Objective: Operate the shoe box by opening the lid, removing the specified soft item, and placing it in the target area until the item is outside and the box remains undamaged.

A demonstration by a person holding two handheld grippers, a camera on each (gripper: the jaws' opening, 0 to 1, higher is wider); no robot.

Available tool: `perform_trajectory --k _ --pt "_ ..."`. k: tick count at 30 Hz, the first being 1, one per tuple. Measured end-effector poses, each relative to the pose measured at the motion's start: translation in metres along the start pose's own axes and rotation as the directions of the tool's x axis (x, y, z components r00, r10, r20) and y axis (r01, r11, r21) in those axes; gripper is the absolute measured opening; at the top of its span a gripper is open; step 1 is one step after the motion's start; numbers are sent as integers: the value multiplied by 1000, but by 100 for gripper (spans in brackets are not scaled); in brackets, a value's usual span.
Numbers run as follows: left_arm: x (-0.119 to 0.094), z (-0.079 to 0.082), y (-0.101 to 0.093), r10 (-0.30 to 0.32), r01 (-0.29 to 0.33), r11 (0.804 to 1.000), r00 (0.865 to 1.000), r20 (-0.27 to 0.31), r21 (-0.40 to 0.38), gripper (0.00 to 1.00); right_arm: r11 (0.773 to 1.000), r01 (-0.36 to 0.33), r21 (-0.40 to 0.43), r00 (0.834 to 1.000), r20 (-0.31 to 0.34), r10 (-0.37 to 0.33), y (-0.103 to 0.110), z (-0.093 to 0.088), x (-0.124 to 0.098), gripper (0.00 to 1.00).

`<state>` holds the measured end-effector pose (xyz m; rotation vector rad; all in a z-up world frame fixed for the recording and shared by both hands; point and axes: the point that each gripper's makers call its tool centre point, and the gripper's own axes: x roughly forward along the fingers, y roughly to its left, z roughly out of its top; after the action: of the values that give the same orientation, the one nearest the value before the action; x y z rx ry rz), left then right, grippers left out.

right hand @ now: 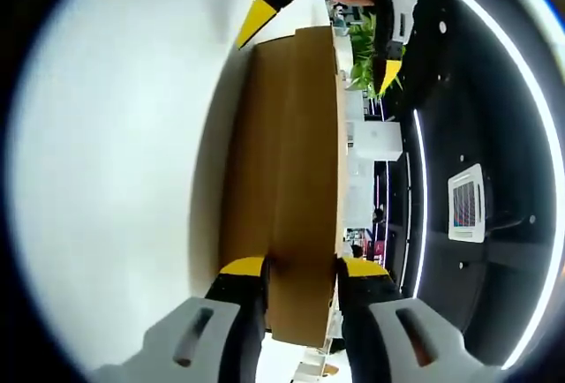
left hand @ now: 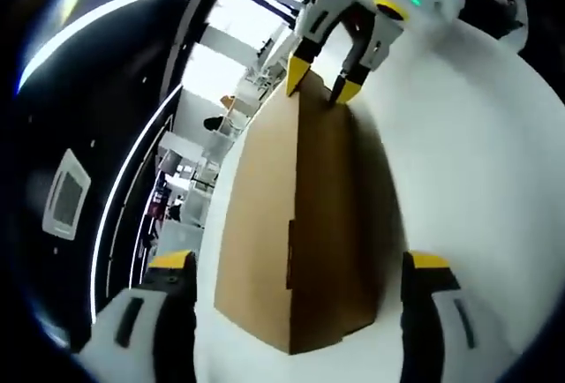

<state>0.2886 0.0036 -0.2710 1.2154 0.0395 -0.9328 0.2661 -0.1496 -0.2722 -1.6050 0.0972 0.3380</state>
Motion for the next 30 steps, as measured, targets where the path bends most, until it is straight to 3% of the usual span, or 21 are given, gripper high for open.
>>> perform_trajectory --k 14,20,25,30 --pt "2 -4 1 14 -14 999 1000 -15 45 99 1000 0 1 1000 -2 0 0 0 0 31" --pt "1 1 4 29 -29 999 1000 2 37 99 1000 0 2 1000 -4 0 0 0 0 31" --pt "2 9 0 7 -8 999 999 35 32 92 1000 -1 5 1000 -2 1 0 1 0 31" --pt "4 11 0 1 -3 999 999 38 46 92 1000 2 6 1000 -1 -2 0 0 0 31"
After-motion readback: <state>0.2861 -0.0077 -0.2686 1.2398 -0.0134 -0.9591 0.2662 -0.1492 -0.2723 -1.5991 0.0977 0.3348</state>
